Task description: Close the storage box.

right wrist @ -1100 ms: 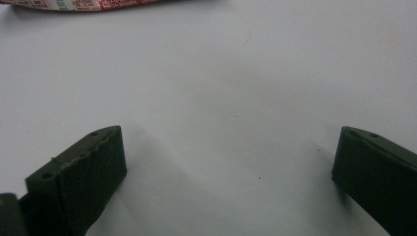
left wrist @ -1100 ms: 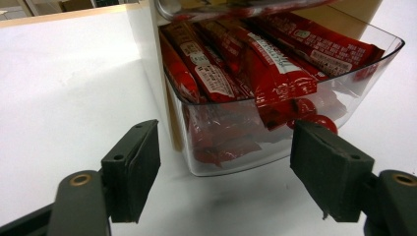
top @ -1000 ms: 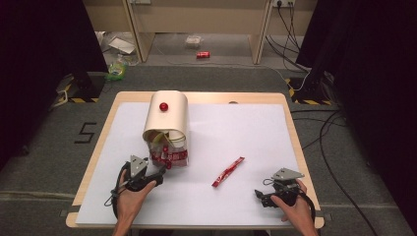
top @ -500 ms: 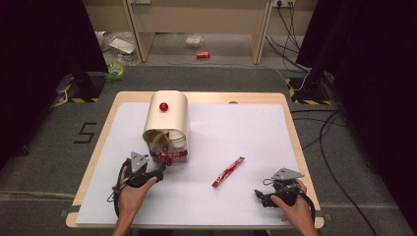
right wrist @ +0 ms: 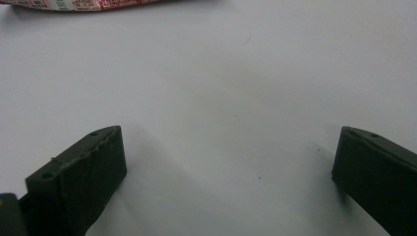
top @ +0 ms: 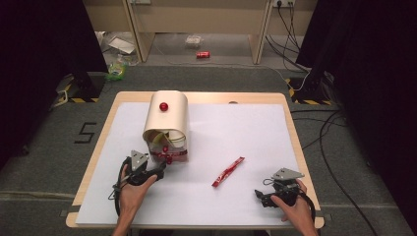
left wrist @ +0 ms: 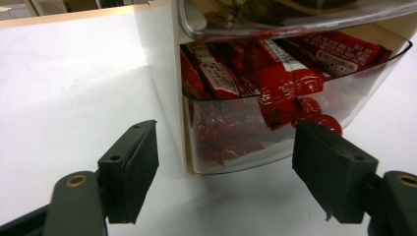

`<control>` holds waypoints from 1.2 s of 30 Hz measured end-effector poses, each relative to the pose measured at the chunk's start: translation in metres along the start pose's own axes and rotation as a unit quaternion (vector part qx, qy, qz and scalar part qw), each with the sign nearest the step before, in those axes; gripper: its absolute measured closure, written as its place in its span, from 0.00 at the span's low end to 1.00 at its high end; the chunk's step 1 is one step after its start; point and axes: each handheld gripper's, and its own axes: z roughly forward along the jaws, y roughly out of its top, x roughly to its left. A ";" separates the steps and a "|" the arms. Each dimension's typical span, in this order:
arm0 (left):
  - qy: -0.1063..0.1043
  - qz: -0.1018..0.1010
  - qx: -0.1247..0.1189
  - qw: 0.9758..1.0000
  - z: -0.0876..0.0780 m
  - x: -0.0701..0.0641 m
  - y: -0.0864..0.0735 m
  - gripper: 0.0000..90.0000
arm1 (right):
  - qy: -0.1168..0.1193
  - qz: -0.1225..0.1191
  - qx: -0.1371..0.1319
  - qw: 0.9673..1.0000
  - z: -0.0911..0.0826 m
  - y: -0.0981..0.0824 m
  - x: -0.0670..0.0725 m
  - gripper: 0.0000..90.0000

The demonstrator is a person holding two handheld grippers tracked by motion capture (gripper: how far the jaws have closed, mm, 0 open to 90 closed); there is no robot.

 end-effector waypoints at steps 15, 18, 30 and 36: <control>-0.022 -0.002 0.003 1.000 -0.009 -0.004 -0.003 0.29 | 0.000 0.000 0.000 1.000 0.000 0.000 0.000 0.00; -0.028 -0.005 0.008 1.000 -0.011 -0.004 -0.006 0.28 | 0.000 0.000 0.000 1.000 0.000 0.000 0.000 0.00; -0.036 -0.022 0.010 0.999 -0.023 0.004 -0.016 0.23 | 0.000 0.000 0.000 1.000 0.000 0.000 0.000 0.00; -0.039 -0.026 0.007 0.999 -0.031 0.008 -0.019 0.23 | 0.000 0.000 0.000 1.000 0.000 0.000 0.000 0.00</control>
